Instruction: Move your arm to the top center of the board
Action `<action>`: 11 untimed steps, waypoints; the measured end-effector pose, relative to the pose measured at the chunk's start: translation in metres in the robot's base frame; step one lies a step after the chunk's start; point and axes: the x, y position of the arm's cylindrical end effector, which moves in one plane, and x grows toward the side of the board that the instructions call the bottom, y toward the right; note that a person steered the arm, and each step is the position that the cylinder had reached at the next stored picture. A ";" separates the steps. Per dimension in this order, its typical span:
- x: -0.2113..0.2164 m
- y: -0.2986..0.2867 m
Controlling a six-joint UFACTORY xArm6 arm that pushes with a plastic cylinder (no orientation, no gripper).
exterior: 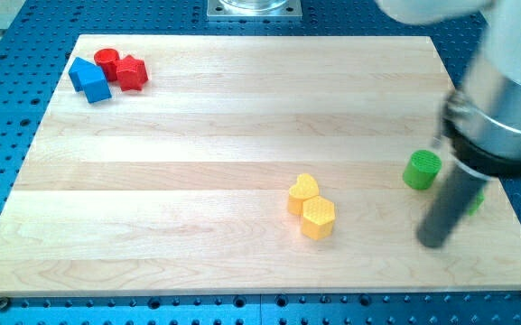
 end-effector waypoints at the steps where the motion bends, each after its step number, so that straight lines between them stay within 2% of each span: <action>1: 0.022 0.035; 2: 0.003 0.063; 3: -0.054 0.055; 4: -0.075 0.044; 6: -0.075 0.033; 7: -0.116 0.058; 8: -0.203 0.040; 11: -0.373 -0.234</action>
